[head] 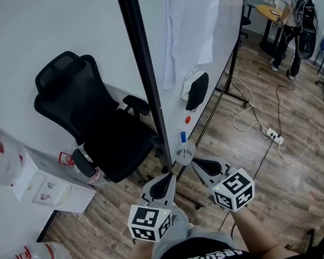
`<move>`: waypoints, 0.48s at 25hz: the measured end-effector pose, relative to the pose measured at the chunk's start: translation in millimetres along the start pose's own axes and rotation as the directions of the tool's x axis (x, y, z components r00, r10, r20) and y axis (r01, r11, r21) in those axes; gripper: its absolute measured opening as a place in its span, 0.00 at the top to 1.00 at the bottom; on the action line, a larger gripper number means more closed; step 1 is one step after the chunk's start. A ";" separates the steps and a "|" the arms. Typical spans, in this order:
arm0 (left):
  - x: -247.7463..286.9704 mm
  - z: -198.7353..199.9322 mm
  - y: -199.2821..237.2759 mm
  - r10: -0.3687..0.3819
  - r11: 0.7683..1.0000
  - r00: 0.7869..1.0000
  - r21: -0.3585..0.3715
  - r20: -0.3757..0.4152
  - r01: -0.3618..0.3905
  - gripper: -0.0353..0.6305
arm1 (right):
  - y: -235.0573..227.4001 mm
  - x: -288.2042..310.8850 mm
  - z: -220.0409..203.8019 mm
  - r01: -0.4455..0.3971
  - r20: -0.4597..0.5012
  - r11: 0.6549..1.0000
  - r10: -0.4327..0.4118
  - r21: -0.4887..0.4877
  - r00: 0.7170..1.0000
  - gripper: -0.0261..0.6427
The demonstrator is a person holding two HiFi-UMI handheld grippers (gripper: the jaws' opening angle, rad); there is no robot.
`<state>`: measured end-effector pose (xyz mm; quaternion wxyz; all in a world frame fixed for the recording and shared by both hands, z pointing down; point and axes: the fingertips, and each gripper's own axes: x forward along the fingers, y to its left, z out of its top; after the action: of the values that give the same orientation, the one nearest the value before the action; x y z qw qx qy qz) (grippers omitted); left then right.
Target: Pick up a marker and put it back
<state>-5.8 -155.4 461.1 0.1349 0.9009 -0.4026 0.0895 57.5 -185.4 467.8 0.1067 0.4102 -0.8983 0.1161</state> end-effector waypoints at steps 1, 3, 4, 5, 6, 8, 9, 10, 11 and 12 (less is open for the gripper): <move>-0.8 0.0 -1.3 -0.001 1.000 1.000 0.000 0.001 0.001 0.94 | 3.5 -1.5 -0.8 -0.003 0.003 1.000 0.003 0.004 1.000 0.95; -2.0 -0.2 -4.1 -0.005 1.000 1.000 0.000 0.003 0.005 0.94 | 9.6 -4.4 -2.7 -0.003 0.008 1.000 0.003 0.010 1.000 0.96; -2.6 -0.5 -5.5 -0.006 1.000 1.000 0.000 0.003 0.006 0.94 | 12.4 -5.6 -3.8 -0.002 0.009 1.000 0.002 0.011 1.000 0.96; -3.0 -0.9 -6.7 -0.008 1.000 1.000 0.001 0.002 0.008 0.94 | 15.3 -6.6 -5.0 -0.002 0.009 1.000 0.002 0.011 1.000 0.96; -3.4 -1.0 -7.6 -0.010 1.000 1.000 0.002 0.003 0.010 0.94 | 18.2 -7.3 -6.1 -0.002 0.008 1.000 0.002 0.011 1.000 0.96; -3.8 -0.9 -9.5 -0.014 1.000 1.000 0.003 0.006 0.014 0.94 | 23.9 -7.9 -8.1 -0.007 0.006 1.000 0.007 0.009 1.000 0.96; -3.8 -0.9 -10.8 -0.017 1.000 1.000 0.004 0.007 0.017 0.94 | 26.6 -8.1 -9.2 -0.011 0.004 1.000 0.011 0.008 1.000 0.96; -3.8 -0.9 -12.3 -0.019 1.000 1.000 0.005 0.009 0.019 0.94 | 29.1 -8.4 -10.2 -0.015 0.001 1.000 0.015 0.007 1.000 0.97; -3.9 -1.0 -14.1 -0.022 1.000 1.000 0.006 0.010 0.022 0.94 | 31.2 -9.0 -11.2 -0.017 -0.001 1.000 0.017 0.006 1.000 0.97; -4.1 -1.1 -16.2 -0.025 1.000 1.000 0.008 0.011 0.025 0.94 | 33.0 -9.8 -12.0 -0.018 -0.003 1.000 0.018 0.005 1.000 0.97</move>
<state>3.5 -141.8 458.2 0.1301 0.9070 -0.3915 0.0844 39.8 -153.8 472.3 0.1060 0.4022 -0.9014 0.1200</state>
